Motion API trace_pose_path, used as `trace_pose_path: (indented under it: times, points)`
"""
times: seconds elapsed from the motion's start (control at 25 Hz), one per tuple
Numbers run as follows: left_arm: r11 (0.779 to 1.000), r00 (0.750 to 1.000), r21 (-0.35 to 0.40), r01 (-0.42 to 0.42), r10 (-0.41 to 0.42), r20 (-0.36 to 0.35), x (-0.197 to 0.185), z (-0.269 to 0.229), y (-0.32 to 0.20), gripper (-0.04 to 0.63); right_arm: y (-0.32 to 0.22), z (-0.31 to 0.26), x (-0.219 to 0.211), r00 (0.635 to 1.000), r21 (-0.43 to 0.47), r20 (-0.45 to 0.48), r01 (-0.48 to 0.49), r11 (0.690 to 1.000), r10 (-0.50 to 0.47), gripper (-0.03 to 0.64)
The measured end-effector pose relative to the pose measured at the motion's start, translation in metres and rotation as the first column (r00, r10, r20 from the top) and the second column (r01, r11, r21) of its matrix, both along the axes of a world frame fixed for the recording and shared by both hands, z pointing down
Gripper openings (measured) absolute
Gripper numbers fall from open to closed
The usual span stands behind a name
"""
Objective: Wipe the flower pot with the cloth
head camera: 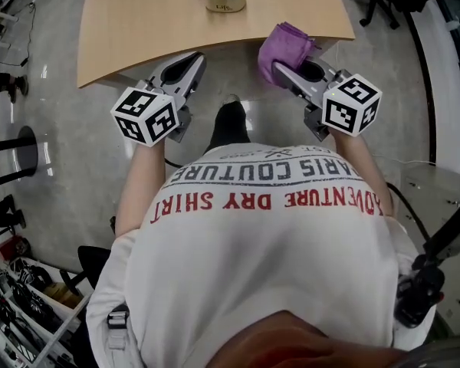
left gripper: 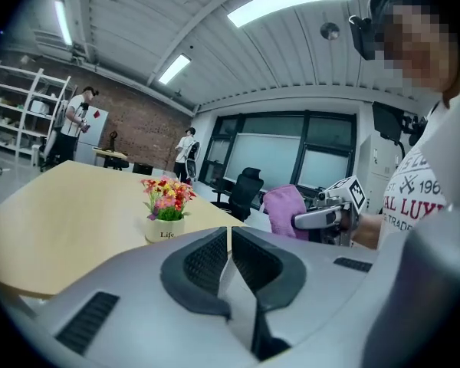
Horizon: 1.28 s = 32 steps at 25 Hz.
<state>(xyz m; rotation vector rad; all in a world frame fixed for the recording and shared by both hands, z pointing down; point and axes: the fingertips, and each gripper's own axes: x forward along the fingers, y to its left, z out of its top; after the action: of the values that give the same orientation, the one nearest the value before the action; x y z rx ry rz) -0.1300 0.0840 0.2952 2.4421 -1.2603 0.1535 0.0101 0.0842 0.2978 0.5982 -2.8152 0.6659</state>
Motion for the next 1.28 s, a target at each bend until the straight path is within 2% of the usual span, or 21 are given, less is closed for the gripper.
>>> trace_pose_path:
  times: [0.2,0.32,0.48,0.64,0.8,0.92,1.04,1.16,1.28]
  points:
    - [0.998,0.997,-0.021,-0.056,0.057,0.052,-0.005,0.033,-0.073,0.005,-0.051,0.019,-0.003,0.998,-0.013,-0.06,-0.016,1.0,0.015,0.064]
    - [0.994,0.988,-0.058,-0.093,0.099,0.118,-0.016,0.055,-0.117,0.076,-0.083,0.027,-0.016,0.997,-0.014,-0.075,-0.013,1.0,0.012,0.064]
    - [0.987,0.982,-0.127,-0.103,0.121,0.146,-0.031,0.093,-0.156,0.129,-0.114,0.053,-0.037,0.994,-0.025,-0.11,-0.01,1.0,0.007,0.064]
    - [0.977,0.965,-0.19,-0.096,0.138,0.221,-0.048,0.133,-0.177,0.137,-0.14,0.081,-0.066,0.99,0.052,-0.143,0.004,0.999,0.003,0.064]
    - [0.971,0.976,-0.232,-0.063,0.108,0.186,-0.061,0.152,-0.181,0.137,-0.152,0.114,-0.102,0.968,0.125,-0.247,0.073,0.99,-0.04,0.065]
    - [0.973,0.978,-0.222,-0.06,0.101,0.181,-0.066,0.152,-0.194,0.138,-0.152,0.129,-0.123,0.949,0.155,-0.303,0.14,0.978,-0.088,0.065]
    - [0.971,0.968,-0.202,-0.125,0.164,0.192,-0.057,0.15,-0.224,0.212,-0.157,0.139,-0.126,0.95,0.141,-0.297,0.143,0.98,-0.096,0.065]
    - [0.955,0.937,-0.196,-0.222,0.265,0.226,-0.037,0.151,-0.252,0.326,-0.161,0.148,-0.116,0.957,0.112,-0.278,0.114,0.987,-0.079,0.065]
    - [0.943,0.92,-0.166,-0.287,0.32,0.227,-0.017,0.139,-0.276,0.409,-0.165,0.146,-0.101,0.961,0.107,-0.272,0.087,0.991,-0.055,0.064]
